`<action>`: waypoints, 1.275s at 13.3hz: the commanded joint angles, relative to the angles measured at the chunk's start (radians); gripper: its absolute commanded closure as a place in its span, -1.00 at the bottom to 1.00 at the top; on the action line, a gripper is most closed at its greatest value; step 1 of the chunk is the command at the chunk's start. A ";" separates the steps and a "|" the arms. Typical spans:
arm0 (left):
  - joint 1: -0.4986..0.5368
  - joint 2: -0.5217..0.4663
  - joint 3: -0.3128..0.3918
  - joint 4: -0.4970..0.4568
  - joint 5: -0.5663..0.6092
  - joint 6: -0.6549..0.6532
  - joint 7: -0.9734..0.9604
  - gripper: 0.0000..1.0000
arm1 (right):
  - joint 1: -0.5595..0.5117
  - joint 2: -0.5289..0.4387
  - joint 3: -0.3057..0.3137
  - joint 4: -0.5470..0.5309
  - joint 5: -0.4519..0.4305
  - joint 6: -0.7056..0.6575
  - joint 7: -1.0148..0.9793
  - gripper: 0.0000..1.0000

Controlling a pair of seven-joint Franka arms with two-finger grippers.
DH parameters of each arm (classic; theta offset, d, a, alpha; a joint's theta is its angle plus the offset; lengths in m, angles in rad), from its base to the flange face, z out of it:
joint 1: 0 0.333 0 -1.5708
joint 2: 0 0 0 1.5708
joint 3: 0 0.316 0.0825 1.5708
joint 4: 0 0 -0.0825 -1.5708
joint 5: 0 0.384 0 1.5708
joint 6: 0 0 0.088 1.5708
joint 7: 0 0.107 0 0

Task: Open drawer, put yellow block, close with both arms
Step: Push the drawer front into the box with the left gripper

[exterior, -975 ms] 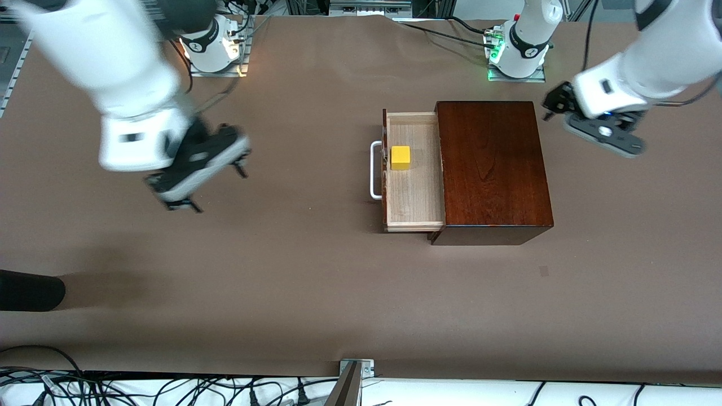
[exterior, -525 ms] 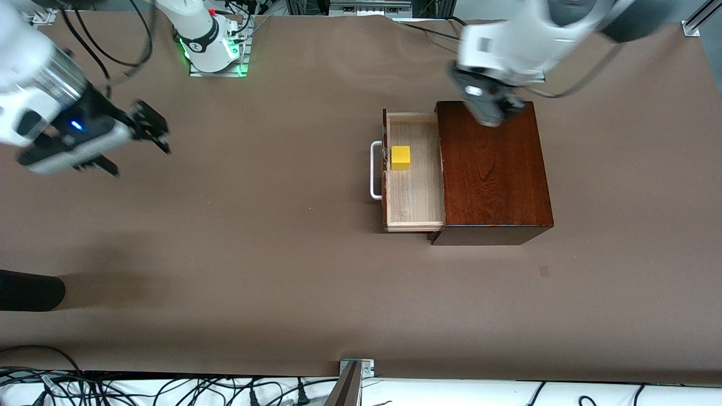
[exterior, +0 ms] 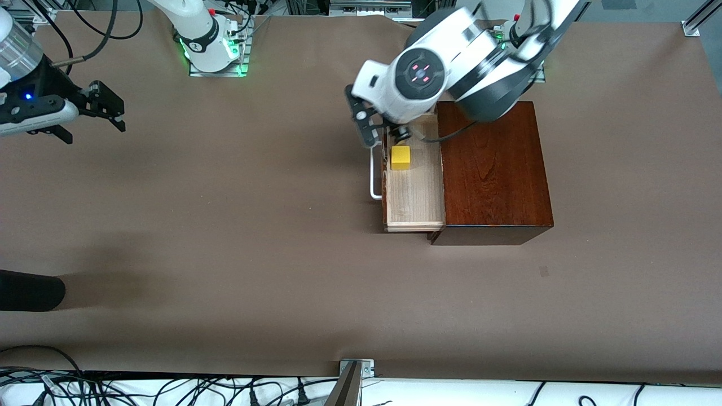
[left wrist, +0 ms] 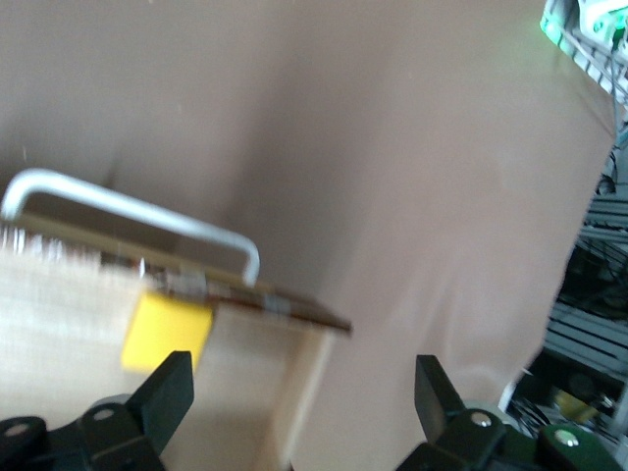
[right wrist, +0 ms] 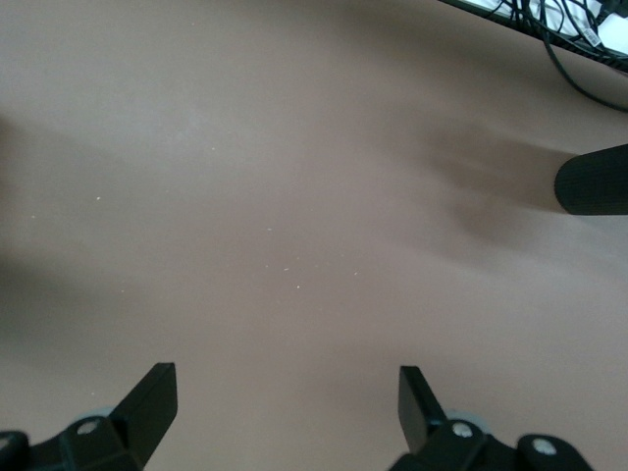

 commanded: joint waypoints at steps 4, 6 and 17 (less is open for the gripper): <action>-0.145 0.162 -0.002 0.020 0.278 0.279 0.215 -1.00 | -0.021 0.004 0.032 0.015 -0.017 0.016 0.026 -1.00; -0.156 0.220 -0.003 0.010 0.378 0.315 0.221 -1.00 | -0.017 0.007 0.045 0.042 -0.043 -0.001 0.029 -1.00; -0.068 0.187 0.012 -0.070 0.431 0.111 0.219 -1.00 | -0.024 0.090 0.046 0.104 -0.018 -0.030 0.052 -1.00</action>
